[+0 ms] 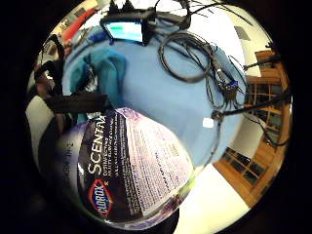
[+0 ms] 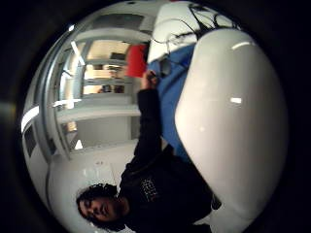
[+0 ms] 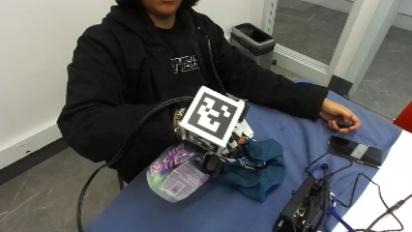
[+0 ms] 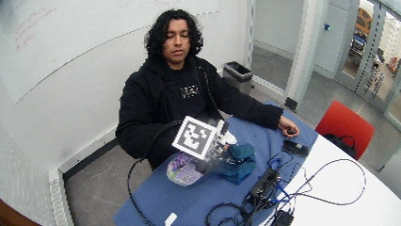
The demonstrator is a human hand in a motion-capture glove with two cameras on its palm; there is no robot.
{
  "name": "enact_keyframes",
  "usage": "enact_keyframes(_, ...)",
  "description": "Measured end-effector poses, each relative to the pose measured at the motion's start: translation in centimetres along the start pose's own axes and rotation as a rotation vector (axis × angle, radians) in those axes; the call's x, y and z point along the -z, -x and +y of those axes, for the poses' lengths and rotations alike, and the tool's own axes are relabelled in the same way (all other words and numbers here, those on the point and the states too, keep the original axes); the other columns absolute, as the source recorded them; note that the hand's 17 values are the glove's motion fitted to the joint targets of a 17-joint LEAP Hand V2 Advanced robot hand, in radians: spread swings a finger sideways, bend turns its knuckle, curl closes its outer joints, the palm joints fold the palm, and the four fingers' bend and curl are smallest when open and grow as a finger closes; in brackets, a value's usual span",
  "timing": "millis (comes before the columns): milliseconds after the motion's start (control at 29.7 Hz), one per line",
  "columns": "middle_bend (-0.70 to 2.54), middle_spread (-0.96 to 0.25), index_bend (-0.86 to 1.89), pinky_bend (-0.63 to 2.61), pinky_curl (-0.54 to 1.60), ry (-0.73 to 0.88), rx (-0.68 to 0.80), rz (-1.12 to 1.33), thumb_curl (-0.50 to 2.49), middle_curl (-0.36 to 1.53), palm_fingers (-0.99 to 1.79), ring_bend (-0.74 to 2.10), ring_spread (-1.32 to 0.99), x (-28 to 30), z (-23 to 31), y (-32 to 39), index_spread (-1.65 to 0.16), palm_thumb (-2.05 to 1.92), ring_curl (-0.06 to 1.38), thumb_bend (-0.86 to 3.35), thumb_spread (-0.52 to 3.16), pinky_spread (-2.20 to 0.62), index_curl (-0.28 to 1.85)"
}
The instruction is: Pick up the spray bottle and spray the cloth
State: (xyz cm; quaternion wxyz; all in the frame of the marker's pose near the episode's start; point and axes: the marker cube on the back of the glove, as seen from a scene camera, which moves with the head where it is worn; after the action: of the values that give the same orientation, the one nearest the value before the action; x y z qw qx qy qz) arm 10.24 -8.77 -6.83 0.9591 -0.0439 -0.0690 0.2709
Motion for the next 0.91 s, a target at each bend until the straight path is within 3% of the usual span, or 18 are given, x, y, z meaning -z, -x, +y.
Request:
enact_keyframes(438, 0.47, -0.22, 0.18, 0.5, 0.45, 0.389, -0.121, 0.389, 0.75, 0.54, 1.28, 0.69, -0.23, -5.3, 0.0, 0.9, -0.3, 1.04, 0.51, -0.02, 0.32, -0.28, 0.56)
enact_keyframes(607, 0.47, -0.22, 0.18, 0.5, 0.45, 0.42, -0.153, 0.422, 0.76, 0.54, 1.27, 0.69, -0.23, -7.3, -2.2, 2.3, -0.3, 1.05, 0.51, -0.02, 0.33, -0.28, 0.56)
enact_keyframes(775, 0.47, -0.22, 0.17, 0.5, 0.45, 0.515, -0.132, 0.478, 0.77, 0.54, 1.26, 0.69, -0.23, -9.0, 0.4, 0.8, -0.29, 1.04, 0.51, -0.02, 0.34, -0.28, 0.57)
enact_keyframes(910, 0.46, -0.22, 0.16, 0.5, 0.45, 0.515, -0.15, 0.459, 0.78, 0.54, 1.26, 0.7, -0.23, -9.2, -1.1, 1.3, -0.29, 1.04, 0.51, -0.02, 0.34, -0.28, 0.57)
